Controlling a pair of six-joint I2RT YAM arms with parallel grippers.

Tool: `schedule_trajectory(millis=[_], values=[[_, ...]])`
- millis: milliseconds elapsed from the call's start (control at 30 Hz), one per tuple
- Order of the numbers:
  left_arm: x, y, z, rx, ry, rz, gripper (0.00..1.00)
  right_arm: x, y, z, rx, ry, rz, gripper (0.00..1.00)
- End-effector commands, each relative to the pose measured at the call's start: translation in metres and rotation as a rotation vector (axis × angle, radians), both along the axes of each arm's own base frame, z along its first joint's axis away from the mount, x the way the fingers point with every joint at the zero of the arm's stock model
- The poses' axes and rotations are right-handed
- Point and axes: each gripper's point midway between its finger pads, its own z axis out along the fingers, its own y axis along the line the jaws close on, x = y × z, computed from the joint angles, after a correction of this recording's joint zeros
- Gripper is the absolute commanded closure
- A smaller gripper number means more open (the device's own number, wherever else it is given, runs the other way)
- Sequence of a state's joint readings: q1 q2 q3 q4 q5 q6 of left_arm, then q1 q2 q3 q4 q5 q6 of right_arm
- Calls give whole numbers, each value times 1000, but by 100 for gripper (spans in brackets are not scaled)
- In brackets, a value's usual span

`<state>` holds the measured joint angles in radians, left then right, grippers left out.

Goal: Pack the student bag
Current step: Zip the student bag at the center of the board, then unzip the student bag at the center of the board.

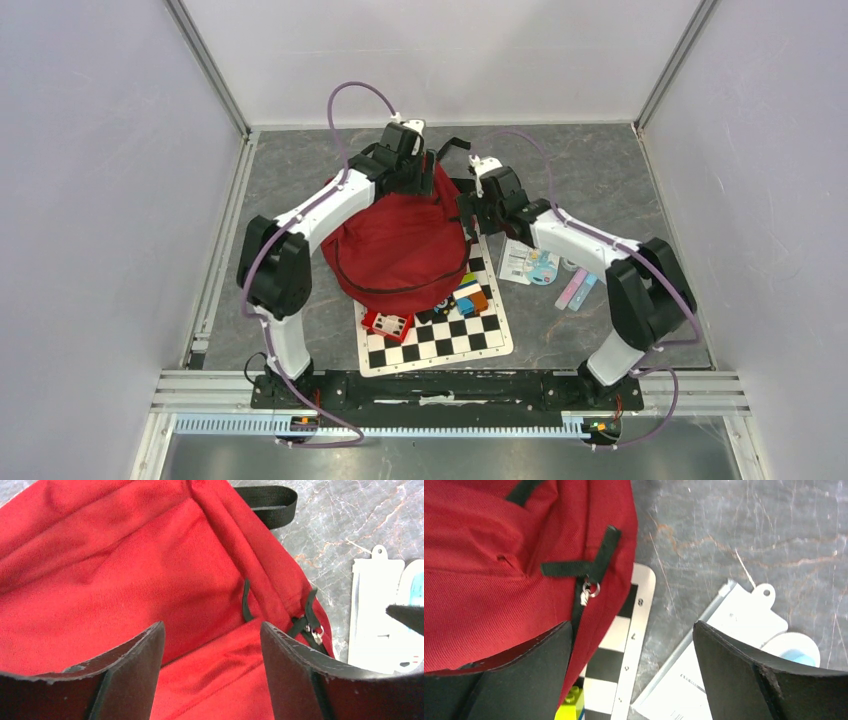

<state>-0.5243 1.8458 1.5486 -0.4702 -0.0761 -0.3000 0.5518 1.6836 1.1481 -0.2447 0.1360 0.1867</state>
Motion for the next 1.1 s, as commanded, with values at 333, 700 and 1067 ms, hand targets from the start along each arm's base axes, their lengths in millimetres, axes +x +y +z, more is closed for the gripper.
schedule_trajectory(millis=[333, 700, 1067], values=[[28, -70, -32, 189, -112, -224, 39, -66, -33, 6, 194, -54, -112, 7], [38, -53, -53, 369, -131, -89, 48, -84, -41, 6, 211, -62, -107, 7], [44, -48, -21, 385, -235, -56, 43, -95, -44, -9, 203, -23, -98, 7]])
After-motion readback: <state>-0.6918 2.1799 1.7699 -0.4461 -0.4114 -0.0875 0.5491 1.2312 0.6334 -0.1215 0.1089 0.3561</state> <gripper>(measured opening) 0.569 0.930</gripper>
